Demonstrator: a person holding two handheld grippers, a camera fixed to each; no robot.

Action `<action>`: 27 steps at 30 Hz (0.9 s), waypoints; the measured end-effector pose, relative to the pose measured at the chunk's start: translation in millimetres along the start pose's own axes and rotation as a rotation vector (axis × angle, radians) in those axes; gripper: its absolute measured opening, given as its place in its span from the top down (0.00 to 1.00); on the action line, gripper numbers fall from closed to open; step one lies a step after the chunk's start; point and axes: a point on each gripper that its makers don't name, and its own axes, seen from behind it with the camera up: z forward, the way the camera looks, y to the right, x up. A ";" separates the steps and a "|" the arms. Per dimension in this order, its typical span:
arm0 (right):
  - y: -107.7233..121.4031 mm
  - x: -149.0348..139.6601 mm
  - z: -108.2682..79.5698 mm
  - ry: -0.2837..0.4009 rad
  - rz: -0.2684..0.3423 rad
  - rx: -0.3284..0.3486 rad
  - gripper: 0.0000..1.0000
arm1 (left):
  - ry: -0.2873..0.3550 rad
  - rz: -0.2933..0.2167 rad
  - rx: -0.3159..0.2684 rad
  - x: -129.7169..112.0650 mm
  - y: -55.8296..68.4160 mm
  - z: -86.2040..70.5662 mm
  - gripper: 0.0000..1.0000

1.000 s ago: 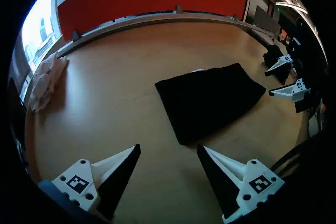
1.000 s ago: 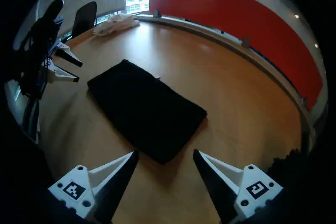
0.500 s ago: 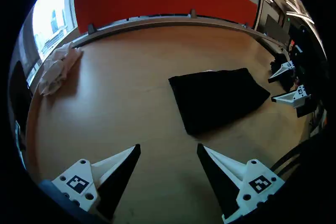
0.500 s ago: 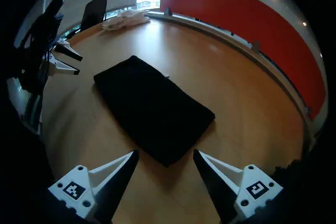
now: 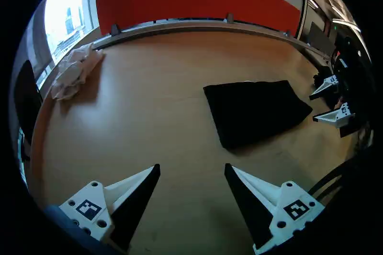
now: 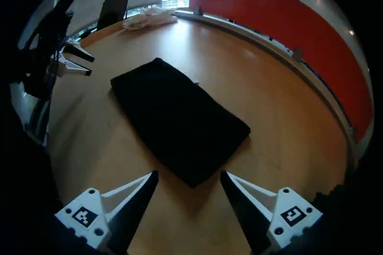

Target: Fold towel

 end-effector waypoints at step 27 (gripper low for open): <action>-0.7 -15.6 8.0 -0.041 -0.003 0.027 0.47 | 0.049 -0.055 0.050 -14.4 -14.6 -8.7 0.00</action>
